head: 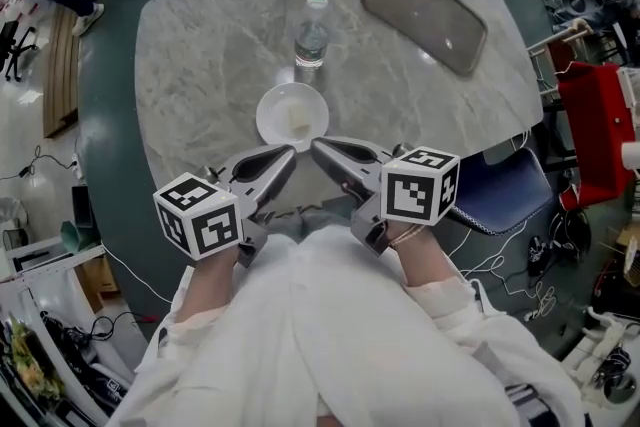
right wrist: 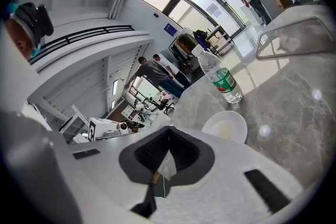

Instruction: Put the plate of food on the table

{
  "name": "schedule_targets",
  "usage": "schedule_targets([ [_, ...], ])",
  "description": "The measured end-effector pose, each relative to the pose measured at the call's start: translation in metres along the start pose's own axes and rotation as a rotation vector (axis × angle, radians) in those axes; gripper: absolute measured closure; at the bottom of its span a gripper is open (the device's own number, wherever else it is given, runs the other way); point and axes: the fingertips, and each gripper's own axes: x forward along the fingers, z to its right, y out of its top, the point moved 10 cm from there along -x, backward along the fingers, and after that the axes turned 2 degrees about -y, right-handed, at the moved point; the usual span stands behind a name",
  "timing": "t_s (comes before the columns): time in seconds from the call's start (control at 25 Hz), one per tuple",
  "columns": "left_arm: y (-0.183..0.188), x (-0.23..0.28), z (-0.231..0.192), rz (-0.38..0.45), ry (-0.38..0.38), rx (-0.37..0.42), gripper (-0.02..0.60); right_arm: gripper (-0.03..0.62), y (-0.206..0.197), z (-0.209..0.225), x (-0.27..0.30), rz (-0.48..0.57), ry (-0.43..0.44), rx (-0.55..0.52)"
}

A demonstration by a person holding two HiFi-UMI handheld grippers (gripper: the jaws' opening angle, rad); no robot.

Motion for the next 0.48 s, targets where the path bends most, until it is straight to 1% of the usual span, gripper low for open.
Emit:
schedule_targets([
  [0.12, 0.003, 0.000, 0.002, 0.010, -0.006, 0.005, 0.561, 0.592, -0.001, -0.003, 0.000, 0.002, 0.003, -0.013],
  [0.32, -0.001, 0.004, 0.009, -0.011, -0.021, 0.025, 0.561, 0.592, 0.002, -0.002, -0.006, -0.015, -0.010, -0.079],
  [0.48, -0.004, 0.011, 0.011, -0.038, -0.037, 0.046, 0.561, 0.592, 0.006, 0.001, -0.009, -0.068, -0.015, -0.137],
])
